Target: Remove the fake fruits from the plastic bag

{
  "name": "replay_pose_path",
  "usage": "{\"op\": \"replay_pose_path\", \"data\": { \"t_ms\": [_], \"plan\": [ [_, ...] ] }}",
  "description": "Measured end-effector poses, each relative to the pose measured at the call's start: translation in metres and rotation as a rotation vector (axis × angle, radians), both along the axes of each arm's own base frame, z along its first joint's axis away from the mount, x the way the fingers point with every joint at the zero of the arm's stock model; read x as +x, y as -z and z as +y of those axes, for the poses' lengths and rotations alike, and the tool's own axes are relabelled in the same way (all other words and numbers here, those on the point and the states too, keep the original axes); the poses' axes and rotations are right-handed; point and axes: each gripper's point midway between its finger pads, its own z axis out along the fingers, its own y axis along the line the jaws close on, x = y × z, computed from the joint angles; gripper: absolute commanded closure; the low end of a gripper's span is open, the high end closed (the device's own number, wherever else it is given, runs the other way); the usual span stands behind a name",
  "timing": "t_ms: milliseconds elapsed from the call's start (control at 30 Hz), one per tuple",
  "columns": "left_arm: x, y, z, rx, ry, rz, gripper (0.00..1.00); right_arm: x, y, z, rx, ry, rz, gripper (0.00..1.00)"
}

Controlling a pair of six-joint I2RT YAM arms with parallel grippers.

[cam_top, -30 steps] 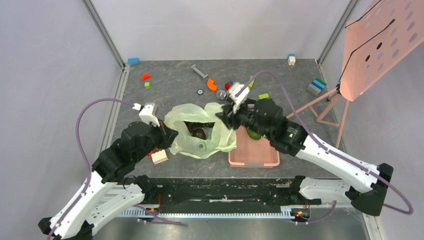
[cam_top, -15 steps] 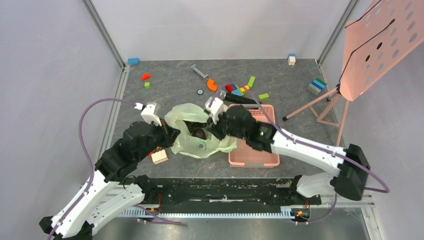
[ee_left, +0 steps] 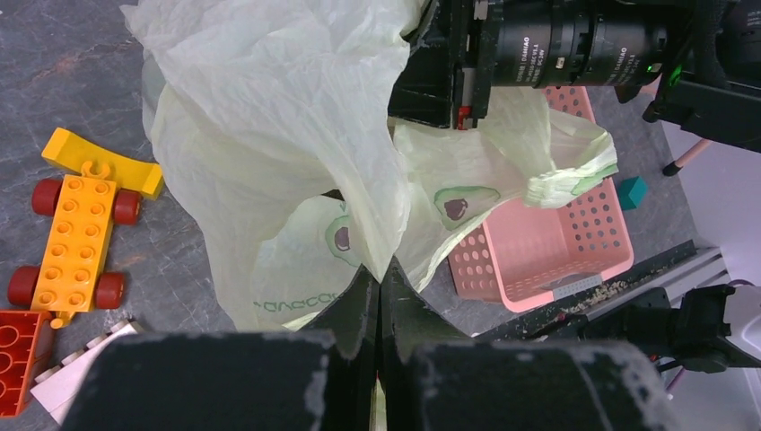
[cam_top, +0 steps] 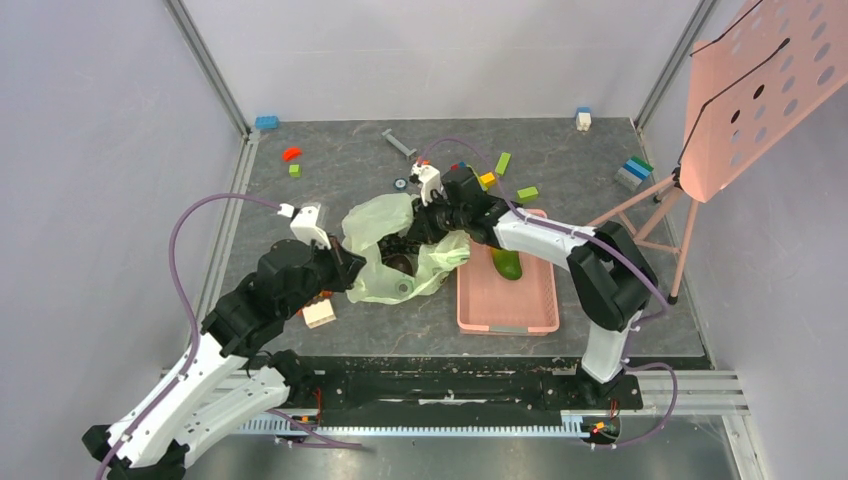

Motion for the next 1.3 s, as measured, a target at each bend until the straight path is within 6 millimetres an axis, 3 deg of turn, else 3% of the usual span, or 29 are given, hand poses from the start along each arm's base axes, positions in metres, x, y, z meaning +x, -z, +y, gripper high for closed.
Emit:
{"op": "replay_pose_path", "data": {
  "t_ms": [67,167,233,433,533,600,700,833,1033,1300],
  "plan": [
    [0.0,0.002,0.0,0.002,0.0,0.002,0.98,-0.002,0.008,-0.004,-0.018,0.006,0.012,0.84],
    [0.0,0.008,0.0,0.009,0.0,0.01,0.98,-0.006,0.0,-0.01,-0.025,0.015,-0.02,0.75],
    [0.001,0.012,0.0,0.013,0.0,0.015,0.98,-0.011,-0.019,-0.014,-0.017,0.018,-0.067,0.71],
    [0.001,0.022,-0.001,0.025,-0.003,0.028,0.98,-0.043,-0.11,-0.006,0.081,-0.017,-0.287,0.71],
    [0.002,0.024,0.001,0.027,-0.01,0.025,0.98,-0.062,-0.122,0.007,0.092,-0.048,-0.339,0.75],
    [0.002,0.025,0.003,0.028,-0.017,0.021,0.98,-0.074,-0.112,0.017,0.072,-0.07,-0.34,0.8],
    [0.0,0.023,0.006,0.019,-0.024,0.005,0.98,-0.081,-0.08,0.026,0.014,-0.069,-0.308,0.87],
    [-0.002,0.016,0.01,-0.001,-0.033,-0.022,0.98,-0.07,-0.037,0.022,-0.072,0.009,-0.266,0.87],
    [-0.002,0.018,0.012,0.002,-0.041,-0.023,0.98,-0.046,0.008,0.015,-0.181,0.116,-0.258,0.87],
    [-0.003,0.027,0.012,0.018,-0.041,-0.005,0.98,-0.046,0.046,0.003,-0.249,0.149,-0.229,0.87]
  ]
}}
